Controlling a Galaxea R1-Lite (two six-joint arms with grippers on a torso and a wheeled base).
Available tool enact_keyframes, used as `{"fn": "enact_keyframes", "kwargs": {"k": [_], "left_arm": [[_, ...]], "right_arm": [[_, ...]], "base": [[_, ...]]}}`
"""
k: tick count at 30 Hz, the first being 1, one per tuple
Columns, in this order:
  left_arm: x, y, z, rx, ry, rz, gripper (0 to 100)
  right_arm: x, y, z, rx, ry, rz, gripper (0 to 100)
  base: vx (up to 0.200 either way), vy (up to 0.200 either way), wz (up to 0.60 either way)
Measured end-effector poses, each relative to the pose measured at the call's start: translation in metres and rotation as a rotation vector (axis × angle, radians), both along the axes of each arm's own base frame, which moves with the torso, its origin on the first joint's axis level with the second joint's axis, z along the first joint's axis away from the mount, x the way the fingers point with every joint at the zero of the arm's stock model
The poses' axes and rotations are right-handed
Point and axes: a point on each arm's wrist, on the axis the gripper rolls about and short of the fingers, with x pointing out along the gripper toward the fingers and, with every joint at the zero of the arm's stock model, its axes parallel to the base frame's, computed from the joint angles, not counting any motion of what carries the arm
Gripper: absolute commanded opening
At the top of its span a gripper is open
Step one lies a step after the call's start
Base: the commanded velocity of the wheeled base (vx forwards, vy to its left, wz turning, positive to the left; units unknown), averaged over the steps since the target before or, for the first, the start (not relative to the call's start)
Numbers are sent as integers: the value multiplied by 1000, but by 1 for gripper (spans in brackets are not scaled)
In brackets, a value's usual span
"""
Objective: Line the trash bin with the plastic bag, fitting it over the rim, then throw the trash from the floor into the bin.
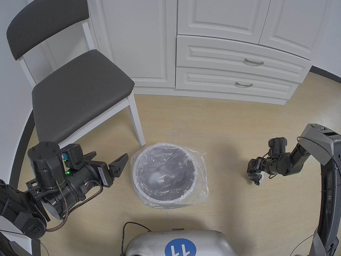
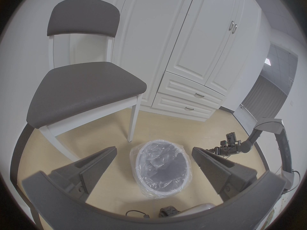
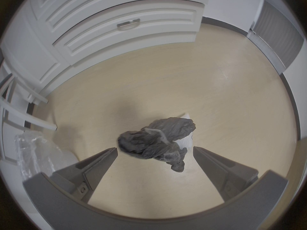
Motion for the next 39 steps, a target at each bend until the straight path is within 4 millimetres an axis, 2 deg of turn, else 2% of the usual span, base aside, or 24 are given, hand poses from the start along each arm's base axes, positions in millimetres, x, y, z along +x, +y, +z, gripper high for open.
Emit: {"fn": "enact_keyframes", "kwargs": {"k": [5,13,16,23,24,35,39], "left_arm": [[4,-2,-3,4,7,2,100],[8,-4,-5,7,12,2,100],[9,-4,-5,7,12,4,100],[12,-4,-3,5,5,13,100],[12,-4,-3,5,5,14,100],[13,-2,-2,12,-3,18,100],[13,-2,-1,13,-6,19,100]], "right_arm": [[14,-7,-12,48,-5,-46,100],[45,-17,-15,143,9,-140,100],[56,-19,-22,156,13,-159,100],[65,-24,-44,173,71,-196,100],[66,-24,-46,174,72,-198,0],[65,-24,-55,180,79,-210,0],[62,-20,-50,151,61,-224,0]], "base": [[0,0,0],[0,0,0],[0,0,0],[0,0,0],[0,0,0],[0,0,0],[0,0,0]]}}
